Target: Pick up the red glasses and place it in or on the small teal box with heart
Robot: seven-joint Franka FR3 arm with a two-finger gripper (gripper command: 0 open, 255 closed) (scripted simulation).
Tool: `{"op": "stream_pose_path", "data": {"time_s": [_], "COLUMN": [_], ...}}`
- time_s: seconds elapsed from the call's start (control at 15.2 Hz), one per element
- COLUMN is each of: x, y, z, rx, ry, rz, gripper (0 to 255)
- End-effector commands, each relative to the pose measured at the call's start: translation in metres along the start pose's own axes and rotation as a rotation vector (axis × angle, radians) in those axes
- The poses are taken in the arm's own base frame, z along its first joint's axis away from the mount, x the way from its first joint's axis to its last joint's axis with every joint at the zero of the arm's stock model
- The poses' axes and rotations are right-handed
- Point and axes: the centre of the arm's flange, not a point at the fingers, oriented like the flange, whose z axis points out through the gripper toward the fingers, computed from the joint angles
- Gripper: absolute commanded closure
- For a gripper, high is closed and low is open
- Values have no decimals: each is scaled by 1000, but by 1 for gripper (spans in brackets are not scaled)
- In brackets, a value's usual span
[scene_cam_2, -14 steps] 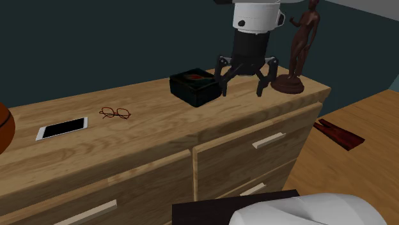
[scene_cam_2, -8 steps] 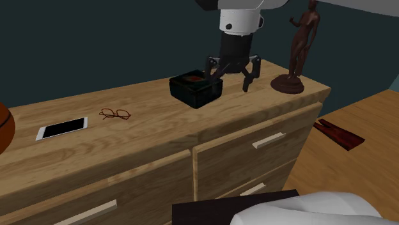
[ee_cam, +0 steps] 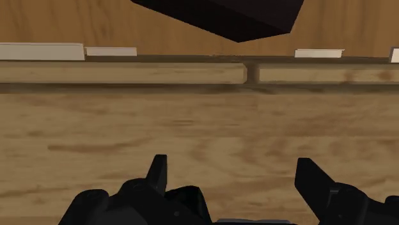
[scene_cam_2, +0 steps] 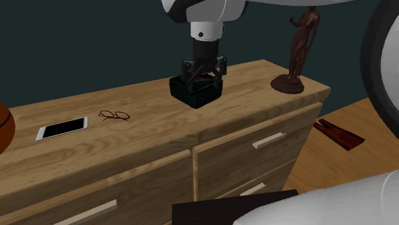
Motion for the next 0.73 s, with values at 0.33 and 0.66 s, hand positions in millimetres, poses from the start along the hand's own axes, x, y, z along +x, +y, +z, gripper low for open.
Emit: {"op": "stream_pose_path", "data": {"time_s": [0.33, 0.66], "x": [72, 115], "y": [-50, -97], "z": [28, 46], "rx": [11, 19], "ry": [-2, -3], "rz": [-258, -441], "gripper": [0, 0]}}
